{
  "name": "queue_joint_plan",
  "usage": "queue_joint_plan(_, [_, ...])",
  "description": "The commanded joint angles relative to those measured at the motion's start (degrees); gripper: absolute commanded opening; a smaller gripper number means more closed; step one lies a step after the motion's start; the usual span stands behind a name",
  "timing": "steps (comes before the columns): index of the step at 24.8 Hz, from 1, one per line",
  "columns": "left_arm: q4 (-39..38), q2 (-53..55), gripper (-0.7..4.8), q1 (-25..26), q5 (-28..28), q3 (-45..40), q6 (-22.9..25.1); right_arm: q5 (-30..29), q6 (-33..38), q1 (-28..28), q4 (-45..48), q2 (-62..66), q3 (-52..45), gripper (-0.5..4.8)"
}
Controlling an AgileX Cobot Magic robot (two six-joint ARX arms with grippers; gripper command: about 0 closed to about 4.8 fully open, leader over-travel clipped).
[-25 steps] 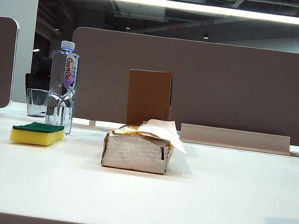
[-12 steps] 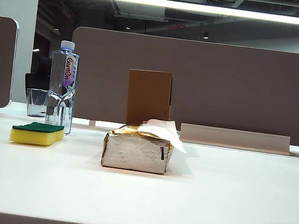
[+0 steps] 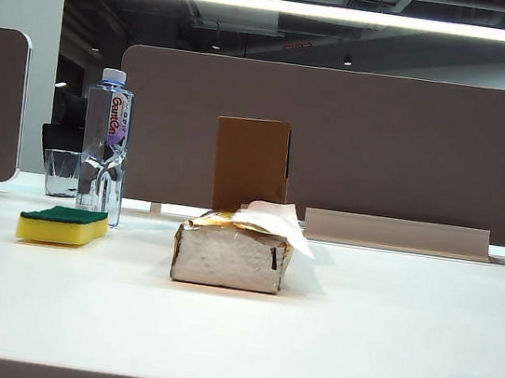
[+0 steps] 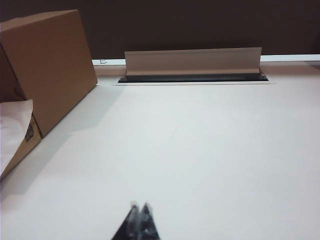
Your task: Move the sponge from right to left to wipe the table, avoiding obstacles on the table, and finally reaching the bottle of mineral water.
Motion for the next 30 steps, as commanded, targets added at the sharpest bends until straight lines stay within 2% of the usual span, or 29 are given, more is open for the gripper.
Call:
queue_joint_plan(1, [3.8, 0.0, -0.03, 0.0, 0.2, 0.3, -0.2, 0.1, -0.2, 0.1, 5.4, 0.0, -0.2, -0.05])
queue_joint_plan(8, [8.6, 0.0, -0.03, 0.0, 0.2, 0.3, -0.1, 0.1, -0.1, 0.1, 9.3, 0.0, -0.2, -0.06])
queue_joint_plan(30, [8.3, 0.0, -0.03, 0.0, 0.2, 0.3, -0.1, 0.1, -0.1, 0.1, 9.4, 0.0, -0.2, -0.05])
